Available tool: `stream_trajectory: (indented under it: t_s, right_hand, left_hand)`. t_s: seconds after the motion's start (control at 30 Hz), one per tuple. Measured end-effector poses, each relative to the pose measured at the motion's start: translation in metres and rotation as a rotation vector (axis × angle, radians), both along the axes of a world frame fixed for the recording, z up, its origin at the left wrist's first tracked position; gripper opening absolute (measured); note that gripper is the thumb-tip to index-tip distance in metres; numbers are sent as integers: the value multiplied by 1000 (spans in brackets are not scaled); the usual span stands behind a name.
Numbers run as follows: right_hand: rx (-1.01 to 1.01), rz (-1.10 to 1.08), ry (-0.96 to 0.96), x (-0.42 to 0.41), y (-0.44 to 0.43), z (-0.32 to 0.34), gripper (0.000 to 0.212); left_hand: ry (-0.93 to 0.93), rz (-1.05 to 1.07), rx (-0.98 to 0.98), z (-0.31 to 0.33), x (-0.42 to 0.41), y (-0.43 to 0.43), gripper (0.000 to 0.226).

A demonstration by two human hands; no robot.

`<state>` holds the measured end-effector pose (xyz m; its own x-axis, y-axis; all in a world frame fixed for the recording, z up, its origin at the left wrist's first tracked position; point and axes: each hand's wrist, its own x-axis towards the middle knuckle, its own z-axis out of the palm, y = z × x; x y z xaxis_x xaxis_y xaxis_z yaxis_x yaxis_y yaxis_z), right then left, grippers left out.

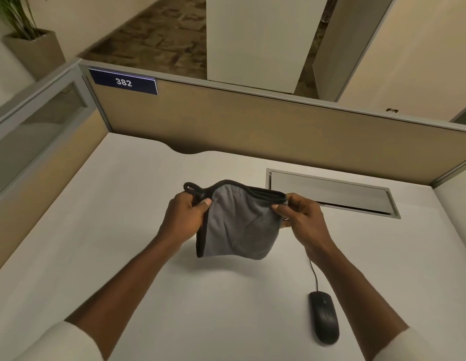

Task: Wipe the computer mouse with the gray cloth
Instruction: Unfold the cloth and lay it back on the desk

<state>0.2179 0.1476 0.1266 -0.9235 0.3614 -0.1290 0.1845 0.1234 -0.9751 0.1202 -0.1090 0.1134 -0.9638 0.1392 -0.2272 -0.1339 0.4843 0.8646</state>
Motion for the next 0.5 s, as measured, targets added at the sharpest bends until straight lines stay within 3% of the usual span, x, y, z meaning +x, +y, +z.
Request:
stream_trajectory:
  t_s: [0.23, 0.5]
  right_hand:
    - [65, -32, -112, -77, 19, -47, 2]
    - [395, -111, -200, -160, 47, -90, 9]
  left_hand:
    - [-112, -34, -43, -38, -78, 17, 15]
    - [-170, -22, -73, -80, -157, 49, 23]
